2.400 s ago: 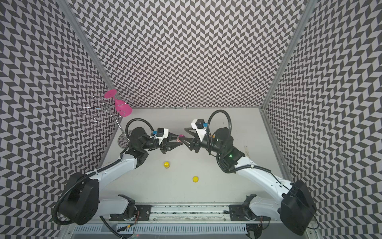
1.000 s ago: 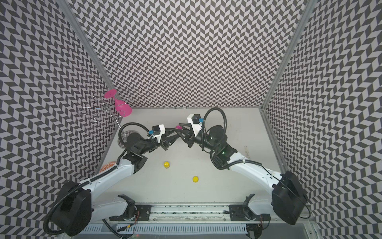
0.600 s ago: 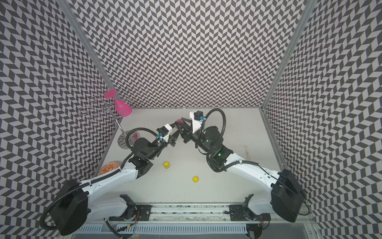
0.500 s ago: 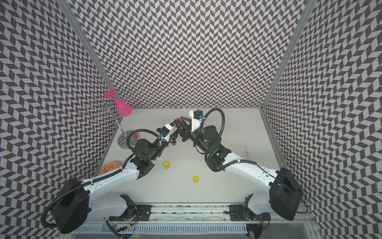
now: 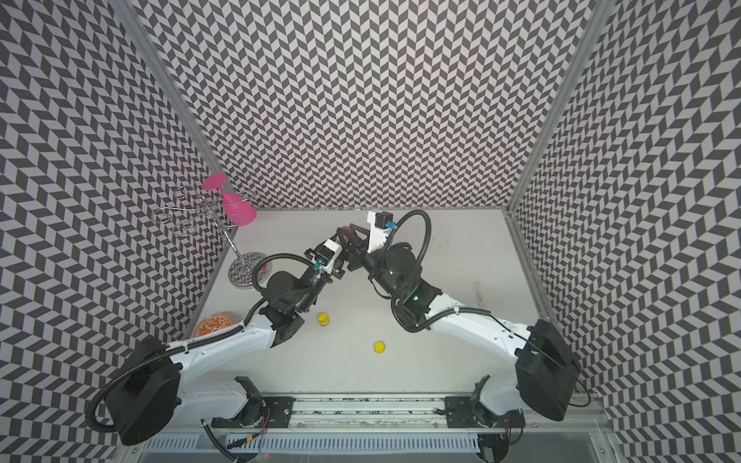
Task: Close the paint jar lid
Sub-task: Screw the lid onto the paint jar.
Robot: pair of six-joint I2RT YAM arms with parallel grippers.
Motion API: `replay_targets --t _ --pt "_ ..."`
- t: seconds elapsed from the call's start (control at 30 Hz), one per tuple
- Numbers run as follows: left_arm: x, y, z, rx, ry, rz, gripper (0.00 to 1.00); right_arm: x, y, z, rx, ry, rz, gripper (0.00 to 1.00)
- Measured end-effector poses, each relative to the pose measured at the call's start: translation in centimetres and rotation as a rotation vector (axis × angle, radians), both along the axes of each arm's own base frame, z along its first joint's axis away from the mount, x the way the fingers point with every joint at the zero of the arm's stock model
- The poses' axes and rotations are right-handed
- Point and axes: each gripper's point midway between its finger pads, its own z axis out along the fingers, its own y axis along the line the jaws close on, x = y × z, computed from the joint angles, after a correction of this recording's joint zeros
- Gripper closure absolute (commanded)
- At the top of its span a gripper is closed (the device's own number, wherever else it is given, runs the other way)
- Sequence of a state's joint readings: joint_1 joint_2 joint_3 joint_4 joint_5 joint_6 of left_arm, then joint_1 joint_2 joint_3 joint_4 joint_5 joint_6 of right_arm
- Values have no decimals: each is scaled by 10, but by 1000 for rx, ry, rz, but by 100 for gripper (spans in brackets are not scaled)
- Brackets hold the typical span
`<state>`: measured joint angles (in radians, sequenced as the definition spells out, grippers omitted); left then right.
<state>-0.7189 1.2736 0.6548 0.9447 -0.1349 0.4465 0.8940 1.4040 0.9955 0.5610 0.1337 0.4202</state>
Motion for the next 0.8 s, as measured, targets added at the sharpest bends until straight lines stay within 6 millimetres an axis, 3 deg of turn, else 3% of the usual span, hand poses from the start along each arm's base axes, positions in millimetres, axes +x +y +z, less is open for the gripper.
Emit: replay_targets --t 0.23,0.37,0.5,0.67,0.8 --pt "19 37 2 -31 41 72 73 -29 -10 -52 -121 113 33 41" --pt "12 57 8 -55 50 67 72 -29 -33 -73 -174 158 1 39" --pt "9 71 -4 -33 82 53 70 -21 -62 -78 -181 162 -37 38" --pt "-5 46 -26 53 115 -113 70 -5 -87 -79 -219 125 -36 38" --pt "-18 20 -47 126 146 -287 70 -10 -87 -73 -275 41 43 38"
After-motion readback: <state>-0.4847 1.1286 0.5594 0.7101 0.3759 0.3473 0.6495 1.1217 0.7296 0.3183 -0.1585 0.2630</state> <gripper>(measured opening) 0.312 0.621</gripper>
